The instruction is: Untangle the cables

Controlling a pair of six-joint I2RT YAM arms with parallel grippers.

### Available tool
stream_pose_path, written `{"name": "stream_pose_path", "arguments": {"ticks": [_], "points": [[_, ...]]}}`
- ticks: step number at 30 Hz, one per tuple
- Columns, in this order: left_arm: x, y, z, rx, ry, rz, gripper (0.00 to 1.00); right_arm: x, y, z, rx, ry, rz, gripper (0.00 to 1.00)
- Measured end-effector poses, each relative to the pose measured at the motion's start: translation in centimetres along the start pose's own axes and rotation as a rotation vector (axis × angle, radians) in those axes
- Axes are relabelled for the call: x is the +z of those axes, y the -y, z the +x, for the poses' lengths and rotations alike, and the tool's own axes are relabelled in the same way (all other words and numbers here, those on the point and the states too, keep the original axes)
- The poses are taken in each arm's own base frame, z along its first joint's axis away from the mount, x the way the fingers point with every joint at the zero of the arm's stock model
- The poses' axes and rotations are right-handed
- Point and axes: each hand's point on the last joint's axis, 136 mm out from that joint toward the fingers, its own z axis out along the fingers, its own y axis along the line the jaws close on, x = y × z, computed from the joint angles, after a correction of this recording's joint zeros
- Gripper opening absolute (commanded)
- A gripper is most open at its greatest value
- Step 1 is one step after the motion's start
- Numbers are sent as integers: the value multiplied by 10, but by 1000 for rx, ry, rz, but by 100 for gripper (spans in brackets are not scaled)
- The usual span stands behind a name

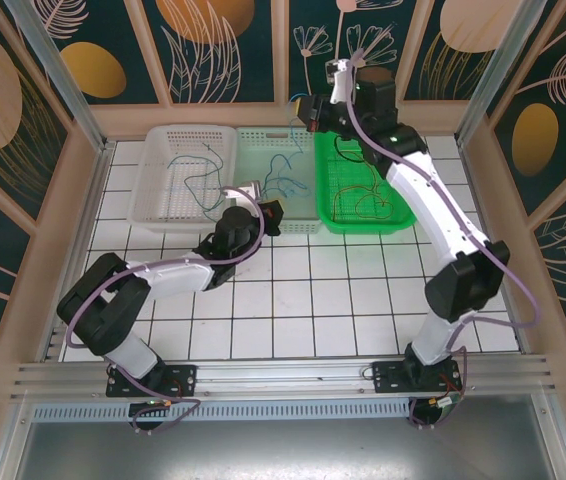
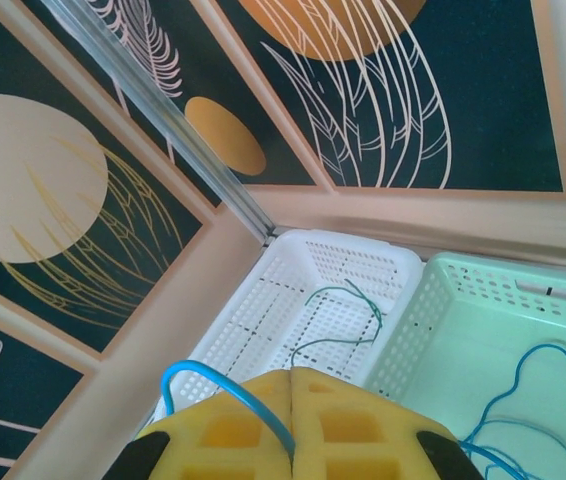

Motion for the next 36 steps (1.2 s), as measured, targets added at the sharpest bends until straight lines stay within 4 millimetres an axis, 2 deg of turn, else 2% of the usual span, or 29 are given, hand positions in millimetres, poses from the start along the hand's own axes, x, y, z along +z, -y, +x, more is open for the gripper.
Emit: {"name": "stream_pose_path", "arguments": {"ticks": [5, 10, 16, 22, 26, 27, 30, 32, 34, 36], "points": [[3, -24, -1, 34, -36, -107, 1, 35, 28, 3, 13, -27, 16, 0], [8, -25, -9, 54, -44, -134, 0, 72, 67, 24, 39, -86, 53, 0], [10, -35, 3, 67, -89, -168, 0, 106, 102, 45, 81, -151, 60, 0], [8, -41, 7, 70, -96, -188, 9, 117, 112, 70, 116, -218, 36, 0], [3, -49, 11, 73, -101, -212, 21, 123, 110, 82, 127, -249, 9, 0], [2, -51, 12, 74, -100, -218, 27, 125, 110, 87, 131, -260, 4, 2], [-4, -55, 12, 77, -98, -238, 44, 137, 117, 110, 152, -304, 8, 17], [-7, -57, 10, 82, -93, -249, 53, 145, 125, 129, 177, -340, 20, 29], [-11, -56, 6, 85, -84, -254, 58, 152, 135, 151, 204, -385, 37, 36], [-15, -57, 2, 89, -72, -264, 63, 156, 145, 170, 232, -423, 58, 53]]}}
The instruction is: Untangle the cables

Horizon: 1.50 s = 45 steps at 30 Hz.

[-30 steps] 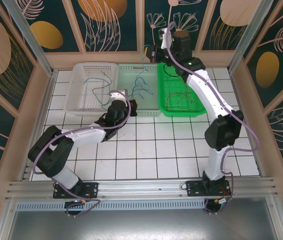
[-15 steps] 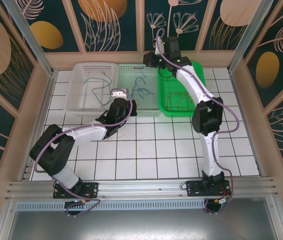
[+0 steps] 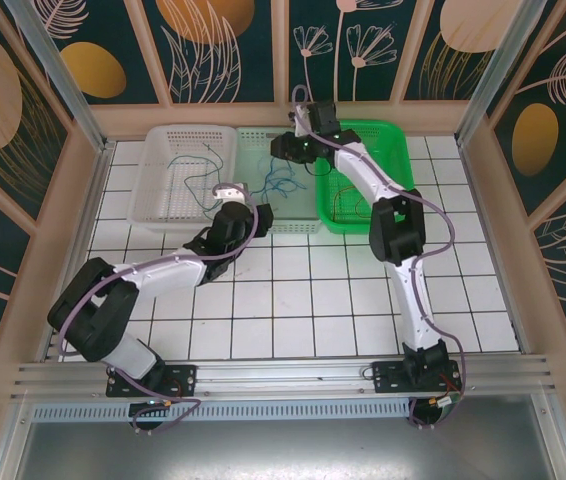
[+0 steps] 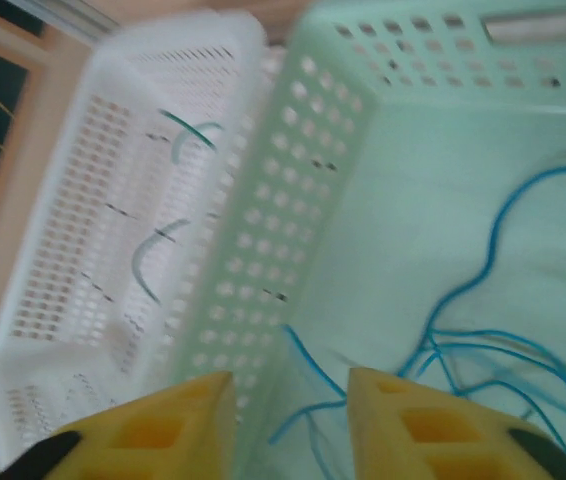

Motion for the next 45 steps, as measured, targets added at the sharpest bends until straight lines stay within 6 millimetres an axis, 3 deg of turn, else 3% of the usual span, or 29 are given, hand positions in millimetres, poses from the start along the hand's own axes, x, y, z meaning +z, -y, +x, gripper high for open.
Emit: {"name": "stream_pose_path", "arguments": {"ticks": [2, 10, 13, 17, 20, 22, 24, 27, 28, 30, 32, 35, 39, 45], "points": [[-5, -3, -2, 3, 8, -12, 72, 5, 10, 9, 23, -28, 22, 73], [-20, -21, -12, 32, 40, -92, 96, -2, 13, 6, -5, -24, 62, 93], [-27, -31, -20, 38, 62, -142, 99, -17, 6, 7, -38, -16, 82, 98], [-41, -53, -33, 52, 100, -236, 98, -66, -13, 15, -124, 45, 133, 99], [-58, -73, -45, 74, 145, -316, 99, -130, -26, 31, -227, 179, 199, 99], [-70, -88, -56, 87, 182, -364, 98, -177, -24, 42, -293, 313, 266, 99], [-80, -106, -64, 100, 212, -417, 99, -221, -3, 52, -337, 453, 365, 99], [-88, -139, -72, 125, 242, -512, 99, -270, 64, 78, -333, 598, 573, 99], [-89, -151, -73, 136, 248, -543, 99, -280, 97, 95, -307, 612, 652, 99], [-92, -171, -73, 160, 264, -585, 99, -288, 143, 130, -246, 592, 749, 99], [-94, -186, -67, 197, 275, -614, 99, -288, 175, 165, -192, 568, 805, 99], [-93, -201, -54, 260, 246, -627, 99, -298, 175, 166, -229, 668, 818, 99], [-94, -203, -58, 307, 295, -588, 99, -306, 182, 166, -242, 760, 828, 99], [-105, -228, -48, 313, 325, -562, 99, -309, 187, 159, -261, 850, 822, 99]]}}
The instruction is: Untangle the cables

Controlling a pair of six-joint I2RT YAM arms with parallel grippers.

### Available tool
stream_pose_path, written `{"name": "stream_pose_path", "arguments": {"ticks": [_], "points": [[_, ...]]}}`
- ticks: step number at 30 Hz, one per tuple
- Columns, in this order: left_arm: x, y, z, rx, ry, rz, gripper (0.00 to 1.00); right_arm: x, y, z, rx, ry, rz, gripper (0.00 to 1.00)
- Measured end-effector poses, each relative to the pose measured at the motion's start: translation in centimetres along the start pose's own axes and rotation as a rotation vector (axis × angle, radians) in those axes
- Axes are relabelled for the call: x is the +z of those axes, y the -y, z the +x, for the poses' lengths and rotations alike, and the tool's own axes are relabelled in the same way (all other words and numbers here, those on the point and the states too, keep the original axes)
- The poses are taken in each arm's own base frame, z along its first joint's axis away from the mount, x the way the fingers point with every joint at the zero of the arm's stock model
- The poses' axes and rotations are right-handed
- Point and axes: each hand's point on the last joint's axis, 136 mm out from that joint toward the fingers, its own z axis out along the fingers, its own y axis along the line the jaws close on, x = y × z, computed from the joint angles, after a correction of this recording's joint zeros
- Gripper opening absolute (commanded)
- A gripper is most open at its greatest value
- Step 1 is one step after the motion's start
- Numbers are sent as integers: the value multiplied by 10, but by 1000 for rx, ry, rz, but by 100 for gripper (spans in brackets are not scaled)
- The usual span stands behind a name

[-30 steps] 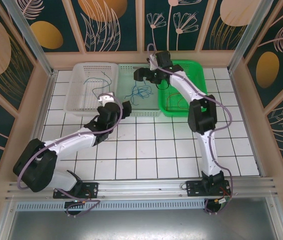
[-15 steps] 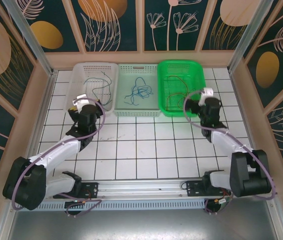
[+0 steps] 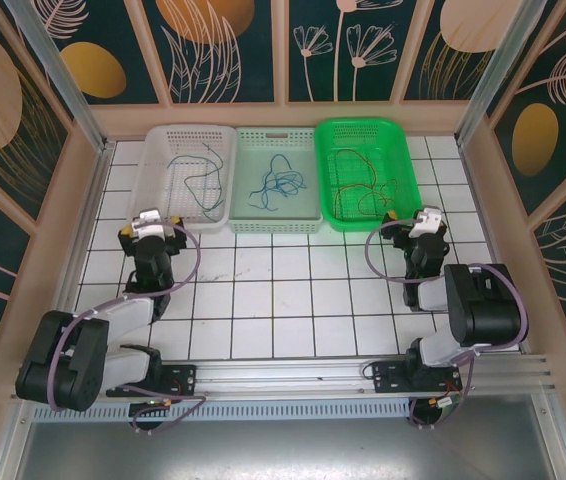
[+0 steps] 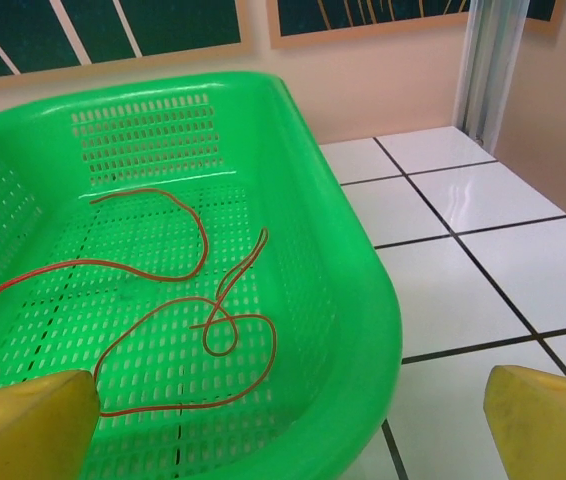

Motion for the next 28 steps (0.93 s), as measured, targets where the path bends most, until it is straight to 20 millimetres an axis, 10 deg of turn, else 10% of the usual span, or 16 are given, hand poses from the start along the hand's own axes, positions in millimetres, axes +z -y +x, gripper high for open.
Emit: {"name": "stream_pose_path", "arguments": {"ticks": [28], "points": [[27, -7, 2, -89, 101, 101, 99, 1, 5, 0, 6, 1, -12, 99]]}}
